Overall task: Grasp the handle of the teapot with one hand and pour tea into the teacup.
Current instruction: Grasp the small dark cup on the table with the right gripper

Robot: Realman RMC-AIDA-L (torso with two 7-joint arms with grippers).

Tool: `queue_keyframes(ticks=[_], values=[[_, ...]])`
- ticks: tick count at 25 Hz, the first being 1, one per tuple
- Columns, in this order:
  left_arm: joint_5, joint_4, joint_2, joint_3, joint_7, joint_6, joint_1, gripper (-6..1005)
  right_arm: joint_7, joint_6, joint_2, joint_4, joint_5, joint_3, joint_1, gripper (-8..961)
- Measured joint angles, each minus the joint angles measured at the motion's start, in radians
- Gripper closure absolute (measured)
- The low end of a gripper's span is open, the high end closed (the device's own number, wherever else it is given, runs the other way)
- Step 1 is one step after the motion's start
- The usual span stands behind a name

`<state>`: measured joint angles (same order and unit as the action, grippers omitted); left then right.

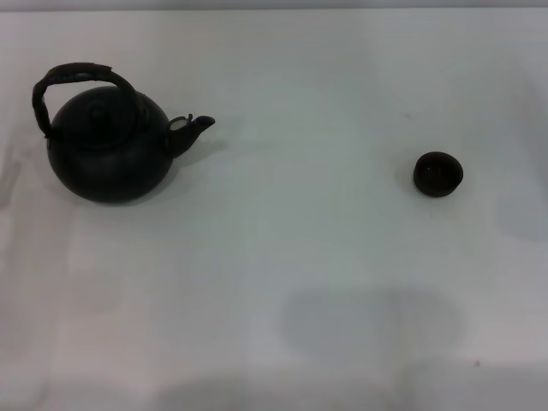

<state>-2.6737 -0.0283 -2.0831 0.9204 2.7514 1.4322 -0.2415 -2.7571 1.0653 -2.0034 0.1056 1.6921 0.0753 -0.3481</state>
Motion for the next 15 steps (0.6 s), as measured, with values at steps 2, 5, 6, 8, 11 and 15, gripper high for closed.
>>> queue_keyframes(ticks=[2,5,6,8,11,15], values=[[0.000,0.000,0.000,0.000,0.000,-0.005,-0.004,137,0.001,0.000,0.000,0.000,-0.001,0.000,0.000,125],[0.000,-0.001,0.000,0.000,0.000,-0.005,-0.005,136,0.004,0.001,0.000,0.002,-0.002,0.015,0.000,127],[0.000,-0.001,0.000,0.000,0.000,-0.005,-0.005,136,0.009,0.001,0.000,0.005,-0.002,0.029,0.000,128],[0.000,-0.001,0.000,0.000,0.000,-0.005,-0.006,136,0.021,0.001,0.000,0.014,-0.002,0.056,0.000,129],[0.000,-0.001,0.000,0.000,0.000,-0.005,-0.007,137,0.058,-0.002,0.000,0.040,-0.002,0.107,0.000,131],[0.000,0.000,0.000,0.000,0.000,-0.005,-0.009,137,0.192,-0.001,0.007,0.142,-0.002,0.283,0.013,134]])
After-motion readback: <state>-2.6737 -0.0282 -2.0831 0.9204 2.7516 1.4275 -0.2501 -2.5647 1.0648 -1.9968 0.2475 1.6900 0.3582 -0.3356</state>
